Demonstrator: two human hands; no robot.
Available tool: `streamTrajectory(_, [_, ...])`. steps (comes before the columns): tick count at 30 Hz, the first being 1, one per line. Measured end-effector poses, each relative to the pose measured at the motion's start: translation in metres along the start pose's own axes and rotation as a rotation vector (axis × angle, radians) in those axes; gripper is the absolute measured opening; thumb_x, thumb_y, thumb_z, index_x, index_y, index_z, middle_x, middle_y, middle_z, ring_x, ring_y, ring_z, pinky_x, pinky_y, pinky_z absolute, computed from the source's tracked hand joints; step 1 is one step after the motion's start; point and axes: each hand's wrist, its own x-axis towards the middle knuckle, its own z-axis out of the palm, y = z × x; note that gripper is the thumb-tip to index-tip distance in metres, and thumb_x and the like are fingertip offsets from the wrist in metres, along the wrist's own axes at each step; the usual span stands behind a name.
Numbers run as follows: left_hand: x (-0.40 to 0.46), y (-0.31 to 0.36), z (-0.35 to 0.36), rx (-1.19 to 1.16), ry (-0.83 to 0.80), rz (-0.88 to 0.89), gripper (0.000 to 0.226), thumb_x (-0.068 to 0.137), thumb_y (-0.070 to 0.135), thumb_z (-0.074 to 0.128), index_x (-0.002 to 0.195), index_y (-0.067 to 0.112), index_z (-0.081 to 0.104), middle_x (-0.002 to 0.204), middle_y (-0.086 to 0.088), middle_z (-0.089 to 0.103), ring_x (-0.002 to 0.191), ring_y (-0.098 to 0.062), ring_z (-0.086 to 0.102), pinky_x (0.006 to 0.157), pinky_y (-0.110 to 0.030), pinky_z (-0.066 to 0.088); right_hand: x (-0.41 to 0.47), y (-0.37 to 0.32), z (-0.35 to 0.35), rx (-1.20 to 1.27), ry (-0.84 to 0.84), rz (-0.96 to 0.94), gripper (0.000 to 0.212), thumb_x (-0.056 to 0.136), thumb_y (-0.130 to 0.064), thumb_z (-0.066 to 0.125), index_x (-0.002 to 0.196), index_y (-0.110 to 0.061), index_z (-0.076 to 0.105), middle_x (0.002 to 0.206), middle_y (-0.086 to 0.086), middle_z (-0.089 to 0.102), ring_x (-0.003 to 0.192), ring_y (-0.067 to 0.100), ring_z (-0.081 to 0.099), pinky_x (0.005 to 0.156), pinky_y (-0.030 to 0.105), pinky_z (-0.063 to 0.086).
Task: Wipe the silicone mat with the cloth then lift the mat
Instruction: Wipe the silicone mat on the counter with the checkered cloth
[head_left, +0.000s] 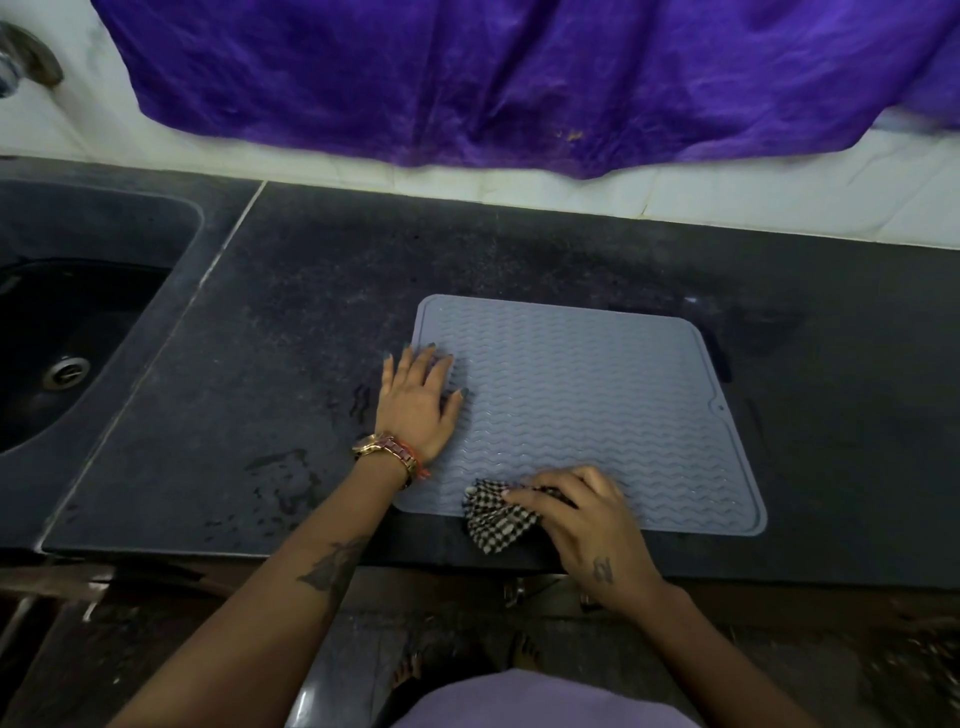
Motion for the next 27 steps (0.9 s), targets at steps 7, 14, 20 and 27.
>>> streamTrajectory(7, [0.006, 0.011, 0.003, -0.008, -0.015, 0.014, 0.055, 0.096, 0.042, 0.035, 0.145, 0.018, 0.027, 0.155, -0.007, 0.02, 0.144, -0.028, 0.008, 0.116, -0.042, -0.009, -0.011, 0.013, 0.002, -0.118, 0.078, -0.021, 0.033, 0.089, -0.02, 0.047, 0.118, -0.032, 0.057, 0.108, -0.002, 0.065, 0.092, 0.017, 0.045, 0.072, 0.034, 0.043])
streamTrajectory(14, [0.016, 0.014, 0.006, 0.005, -0.066, 0.012, 0.056, 0.096, 0.043, 0.033, 0.146, 0.019, 0.025, 0.156, -0.006, 0.017, 0.145, -0.026, 0.007, 0.118, -0.04, -0.006, -0.01, 0.02, 0.001, -0.153, 0.09, -0.019, 0.033, 0.087, -0.02, 0.048, 0.114, -0.028, 0.065, 0.107, 0.0, 0.067, 0.093, 0.017, 0.045, 0.074, 0.032, 0.037])
streamTrajectory(20, [0.012, 0.01, 0.014, 0.019, -0.076, 0.021, 0.058, 0.097, 0.048, 0.026, 0.147, 0.02, 0.024, 0.157, -0.005, 0.015, 0.145, -0.025, 0.008, 0.118, -0.038, -0.003, 0.002, 0.027, -0.002, -0.098, 0.045, -0.002, 0.034, 0.086, -0.022, 0.045, 0.111, -0.026, 0.067, 0.106, -0.001, 0.066, 0.093, 0.016, 0.044, 0.075, 0.034, 0.045])
streamTrajectory(27, [0.012, 0.011, 0.012, 0.013, -0.073, 0.014, 0.07, 0.086, 0.054, 0.014, 0.146, 0.02, 0.026, 0.156, -0.005, 0.017, 0.145, -0.025, 0.009, 0.119, -0.038, -0.001, 0.025, 0.041, -0.006, -0.18, -0.063, 0.04, 0.039, 0.079, -0.016, 0.063, 0.116, -0.027, 0.062, 0.112, -0.002, 0.063, 0.094, 0.025, 0.057, 0.076, 0.038, 0.043])
